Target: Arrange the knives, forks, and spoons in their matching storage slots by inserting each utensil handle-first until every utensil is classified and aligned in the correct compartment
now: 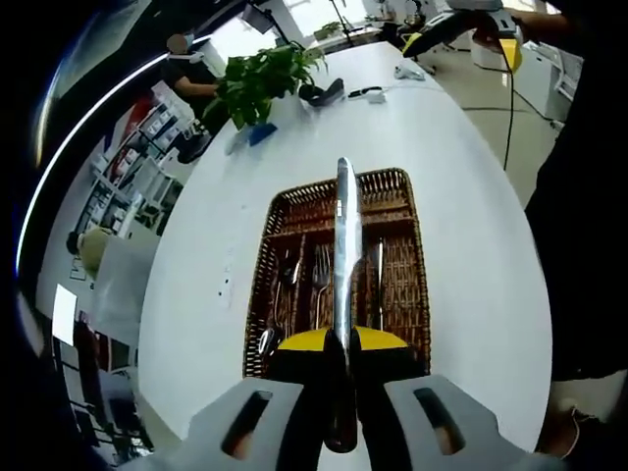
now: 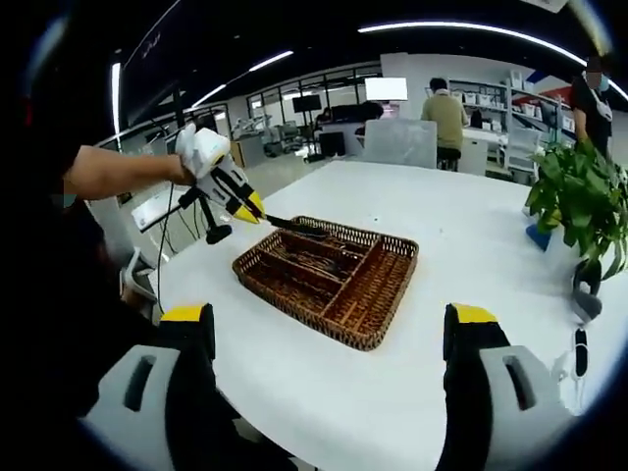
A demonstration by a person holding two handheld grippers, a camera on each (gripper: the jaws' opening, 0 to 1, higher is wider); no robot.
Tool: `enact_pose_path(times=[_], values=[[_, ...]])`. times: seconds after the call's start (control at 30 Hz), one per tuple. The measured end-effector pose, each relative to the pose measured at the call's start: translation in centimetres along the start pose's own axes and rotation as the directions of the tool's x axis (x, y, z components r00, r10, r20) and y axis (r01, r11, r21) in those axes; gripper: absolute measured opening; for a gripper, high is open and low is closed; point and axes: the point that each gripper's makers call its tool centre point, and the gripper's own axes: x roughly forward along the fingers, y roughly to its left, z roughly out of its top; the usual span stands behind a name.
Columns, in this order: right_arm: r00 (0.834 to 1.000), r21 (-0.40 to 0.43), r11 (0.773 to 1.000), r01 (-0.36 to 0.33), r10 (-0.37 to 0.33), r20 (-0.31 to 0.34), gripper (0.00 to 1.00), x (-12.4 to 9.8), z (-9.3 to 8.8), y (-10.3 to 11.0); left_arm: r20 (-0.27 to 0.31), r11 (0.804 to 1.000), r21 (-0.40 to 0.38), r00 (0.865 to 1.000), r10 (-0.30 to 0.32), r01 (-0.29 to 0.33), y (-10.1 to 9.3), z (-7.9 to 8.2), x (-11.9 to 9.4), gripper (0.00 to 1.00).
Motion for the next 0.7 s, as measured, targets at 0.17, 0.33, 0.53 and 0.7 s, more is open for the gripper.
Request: enact_pose_path(times=[0.17, 0.33, 0.53, 0.7], values=[[1.0, 0.004, 1.0, 0.005, -0.005, -0.002, 1.0, 0.09, 0.04, -0.18, 0.0, 1.0, 0.001, 1.0, 0.007, -0.007, 0.3, 0.03, -0.02, 0.06], [1.0, 0.002, 1.0, 0.006, -0.006, 0.003, 1.0, 0.22, 0.12, -0.24, -0.008, 1.0, 0.005, 1.0, 0.008, -0.008, 0.4, -0.12, -0.03, 0.06], [1.0, 0.011, 1.0, 0.008, -0.008, -0.002, 1.0, 0.3, 0.04, -0.35, -0.006, 1.0, 0.001, 1.0, 0.01, -0.01, 0.48, -0.08, -0.03, 0.06], [1.0, 0.012, 1.0, 0.011, -0.011, -0.003, 1.0, 0.33, 0.03, -0.44, -0.008, 1.0, 0.003, 1.0, 0.011, -0.011, 0.54, -0.18, 0.03, 0.06]])
